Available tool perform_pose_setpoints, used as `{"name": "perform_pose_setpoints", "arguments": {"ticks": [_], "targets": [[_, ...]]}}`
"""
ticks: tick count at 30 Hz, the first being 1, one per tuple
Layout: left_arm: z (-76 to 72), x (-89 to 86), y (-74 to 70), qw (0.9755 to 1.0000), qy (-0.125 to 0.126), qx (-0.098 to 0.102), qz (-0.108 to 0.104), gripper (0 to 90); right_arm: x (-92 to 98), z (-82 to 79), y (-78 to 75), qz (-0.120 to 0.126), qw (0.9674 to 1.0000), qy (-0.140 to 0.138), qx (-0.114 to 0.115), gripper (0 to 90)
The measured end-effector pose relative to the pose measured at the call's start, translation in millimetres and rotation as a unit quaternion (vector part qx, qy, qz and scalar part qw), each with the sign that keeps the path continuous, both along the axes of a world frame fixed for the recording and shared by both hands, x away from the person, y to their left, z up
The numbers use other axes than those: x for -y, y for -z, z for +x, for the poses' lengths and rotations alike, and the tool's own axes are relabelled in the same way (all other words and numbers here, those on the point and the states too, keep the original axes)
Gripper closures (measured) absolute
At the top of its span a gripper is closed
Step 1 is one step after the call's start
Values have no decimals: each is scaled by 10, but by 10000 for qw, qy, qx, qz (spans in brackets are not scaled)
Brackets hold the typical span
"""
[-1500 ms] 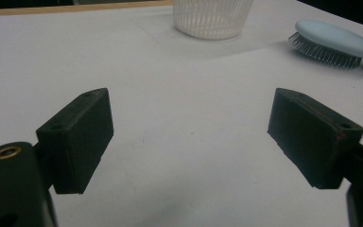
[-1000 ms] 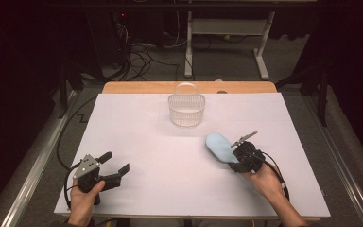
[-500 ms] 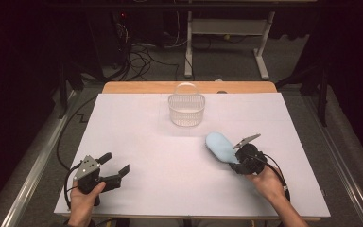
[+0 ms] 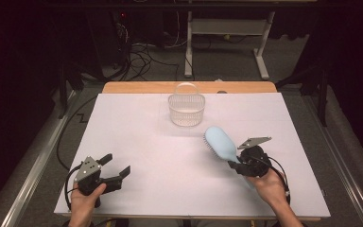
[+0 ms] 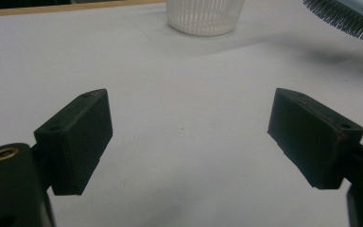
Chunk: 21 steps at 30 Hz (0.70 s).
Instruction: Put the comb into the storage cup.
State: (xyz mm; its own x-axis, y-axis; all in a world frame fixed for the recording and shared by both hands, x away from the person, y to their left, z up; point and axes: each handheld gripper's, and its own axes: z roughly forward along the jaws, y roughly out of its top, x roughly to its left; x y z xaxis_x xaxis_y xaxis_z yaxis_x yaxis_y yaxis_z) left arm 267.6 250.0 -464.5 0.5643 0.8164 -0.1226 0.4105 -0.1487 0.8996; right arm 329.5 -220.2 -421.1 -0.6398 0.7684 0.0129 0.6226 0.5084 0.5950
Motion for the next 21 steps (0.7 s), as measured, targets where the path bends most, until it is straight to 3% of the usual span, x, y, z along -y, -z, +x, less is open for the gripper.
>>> {"name": "perform_pose_setpoints", "arguments": {"ticks": [11,21], "targets": [[5,80,-27,9999,163,11,-12,155,-10,-148,-57,529,9985,-66,152,701],[34,137,-62,9997,219,37,-33,155,-64,-169,-44,612,9980,-131,130,701]]}}
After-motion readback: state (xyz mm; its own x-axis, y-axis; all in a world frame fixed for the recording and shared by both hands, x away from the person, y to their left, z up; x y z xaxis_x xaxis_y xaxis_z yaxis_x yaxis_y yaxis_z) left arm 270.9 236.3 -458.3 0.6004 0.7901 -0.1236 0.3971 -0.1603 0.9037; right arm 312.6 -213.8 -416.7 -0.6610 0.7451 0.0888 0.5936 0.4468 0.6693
